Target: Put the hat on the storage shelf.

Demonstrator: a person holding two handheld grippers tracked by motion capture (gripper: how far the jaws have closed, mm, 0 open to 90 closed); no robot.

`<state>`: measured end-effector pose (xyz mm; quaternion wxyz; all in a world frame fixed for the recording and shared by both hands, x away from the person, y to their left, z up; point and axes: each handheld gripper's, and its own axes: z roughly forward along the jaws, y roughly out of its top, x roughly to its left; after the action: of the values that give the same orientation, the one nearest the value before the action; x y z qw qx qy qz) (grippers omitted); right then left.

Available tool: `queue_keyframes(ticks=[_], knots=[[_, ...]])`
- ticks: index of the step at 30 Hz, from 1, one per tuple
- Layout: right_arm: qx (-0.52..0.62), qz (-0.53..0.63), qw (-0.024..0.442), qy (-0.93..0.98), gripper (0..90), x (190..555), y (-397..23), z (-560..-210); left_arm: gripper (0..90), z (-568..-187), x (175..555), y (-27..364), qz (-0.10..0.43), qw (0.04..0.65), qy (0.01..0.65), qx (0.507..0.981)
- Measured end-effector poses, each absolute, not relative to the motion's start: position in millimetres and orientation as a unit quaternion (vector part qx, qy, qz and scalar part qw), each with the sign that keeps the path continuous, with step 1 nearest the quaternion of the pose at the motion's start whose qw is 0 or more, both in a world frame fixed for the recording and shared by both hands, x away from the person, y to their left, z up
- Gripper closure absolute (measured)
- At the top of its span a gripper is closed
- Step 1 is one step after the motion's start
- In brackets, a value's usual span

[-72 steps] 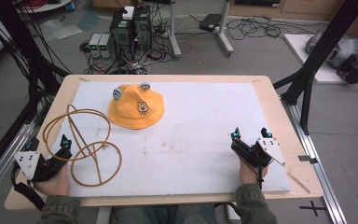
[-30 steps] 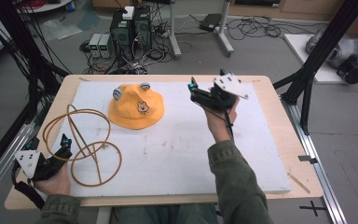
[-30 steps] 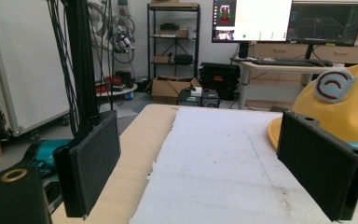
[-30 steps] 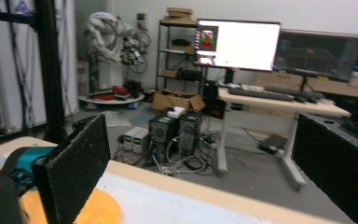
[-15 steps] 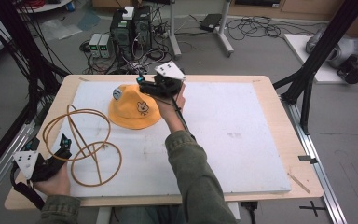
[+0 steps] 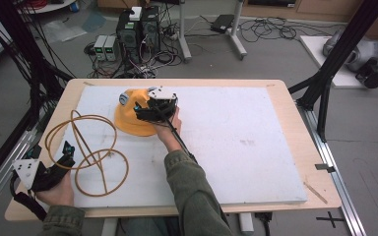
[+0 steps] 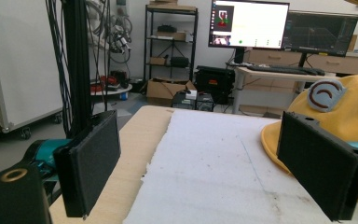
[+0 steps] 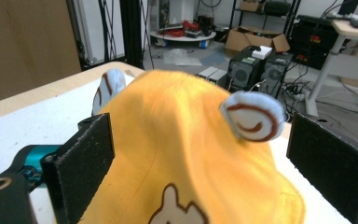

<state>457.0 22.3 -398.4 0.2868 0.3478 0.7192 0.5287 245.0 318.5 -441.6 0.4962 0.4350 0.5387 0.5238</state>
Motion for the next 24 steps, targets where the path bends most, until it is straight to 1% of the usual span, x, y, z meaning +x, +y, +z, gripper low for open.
queue_keyframes(ticks=[1,2,4,8,11,12,13,15,16,17,20,22,24], knots=[[0.346,0.528,0.283,0.722,9.7,457.1,23.1,-399.6,13.8,-441.7,244.8,319.0,0.523,0.496,0.54,0.435],[0.342,0.526,0.281,0.726,15.0,456.9,24.3,-401.2,13.8,-441.7,245.0,319.0,0.523,0.496,0.54,0.434],[0.342,0.52,0.278,0.732,17.1,456.0,26.8,-403.1,13.8,-441.8,245.1,319.2,0.523,0.497,0.54,0.434],[0.343,0.515,0.276,0.736,28.2,455.9,28.5,-405.6,13.8,-441.5,244.8,319.2,0.524,0.497,0.54,0.433],[0.35,0.505,0.262,0.744,41.1,457.8,28.2,-408.3,13.8,-441.6,244.7,319.7,0.523,0.497,0.54,0.433],[0.351,0.503,0.248,0.75,47.5,459.2,27.9,-409.9,13.8,-441.6,244.7,319.8,0.522,0.497,0.541,0.433],[0.351,0.498,0.244,0.755,55.5,460.4,27.7,-411.1,13.9,-442.0,244.7,319.9,0.521,0.497,0.542,0.434],[0.354,0.483,0.255,0.759,70.8,459.9,28.2,-413.7,13.9,-442.5,245.0,320.3,0.52,0.497,0.542,0.434],[0.35,0.482,0.262,0.759,80.8,458.9,27.8,-414.0,13.9,-442.6,245.0,320.5,0.52,0.497,0.543,0.434],[0.348,0.483,0.27,0.757,87.0,457.6,27.6,-414.0,13.9,-442.5,245.0,320.8,0.52,0.497,0.542,0.433],[0.351,0.485,0.269,0.755,88.1,456.7,27.4,-413.2,13.8,-442.4,245.1,320.8,0.52,0.498,0.542,0.433],[0.359,0.489,0.26,0.751,88.3,457.3,26.3,-412.8,13.8,-442.3,245.1,320.6,0.52,0.499,0.543,0.431],[0.359,0.49,0.263,0.75,88.4,457.4,24.8,-412.3,13.9,-442.2,245.0,320.7,0.521,0.499,0.542,0.431]])
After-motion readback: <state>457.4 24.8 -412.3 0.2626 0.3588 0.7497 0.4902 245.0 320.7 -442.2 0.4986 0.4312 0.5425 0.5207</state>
